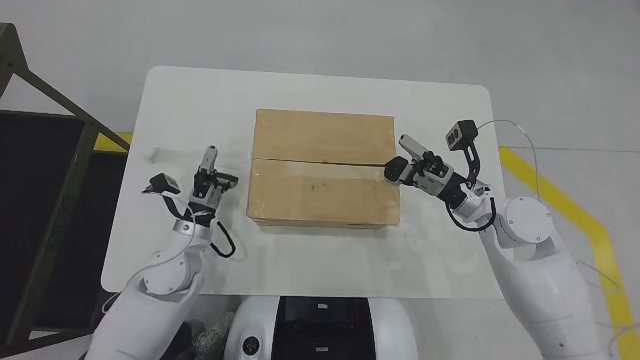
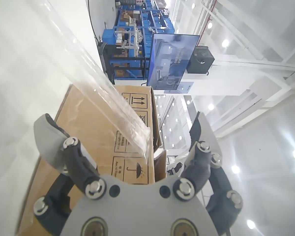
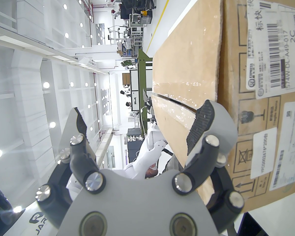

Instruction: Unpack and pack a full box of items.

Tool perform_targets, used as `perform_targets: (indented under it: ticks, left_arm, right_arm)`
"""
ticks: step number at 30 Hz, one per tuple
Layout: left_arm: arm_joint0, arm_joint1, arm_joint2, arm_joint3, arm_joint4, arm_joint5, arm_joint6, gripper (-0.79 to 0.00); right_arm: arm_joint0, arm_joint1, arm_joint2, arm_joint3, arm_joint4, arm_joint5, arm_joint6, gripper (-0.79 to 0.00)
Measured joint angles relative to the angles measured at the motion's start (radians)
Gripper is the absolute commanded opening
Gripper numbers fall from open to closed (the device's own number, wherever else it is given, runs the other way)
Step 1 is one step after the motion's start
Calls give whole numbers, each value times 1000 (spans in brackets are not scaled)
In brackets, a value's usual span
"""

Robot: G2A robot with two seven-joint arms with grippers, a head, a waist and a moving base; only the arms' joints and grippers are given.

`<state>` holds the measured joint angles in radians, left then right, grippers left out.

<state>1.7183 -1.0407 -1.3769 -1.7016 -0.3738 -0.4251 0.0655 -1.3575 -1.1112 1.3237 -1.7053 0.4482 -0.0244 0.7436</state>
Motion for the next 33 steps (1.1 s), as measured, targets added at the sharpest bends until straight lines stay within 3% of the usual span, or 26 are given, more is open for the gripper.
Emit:
perform_targets:
  ticks: [4, 6, 8, 17, 24, 33]
  left_arm:
    - [-18, -9, 6, 21, -7, -5, 11, -249]
    - [-28, -13, 9, 31, -7, -8, 14, -342]
    - [-37, -17, 12, 40, -6, -11, 14, -366]
    - [-55, -33, 13, 40, -6, -17, 12, -339]
    - [-25, -39, -20, -32, -33, -21, -9, -369]
    - [11, -47, -47, -138, -23, -11, -23, -305]
  right_arm:
    - [0, 0, 0, 0, 0, 0, 0, 0]
    - [0, 0, 0, 0, 0, 0, 0, 0]
    - [0, 0, 0, 0, 0, 0, 0, 0]
    - [0, 0, 0, 0, 0, 0, 0, 0]
    - [0, 0, 0, 0, 0, 0, 0, 0]
    - [0, 0, 0, 0, 0, 0, 0, 0]
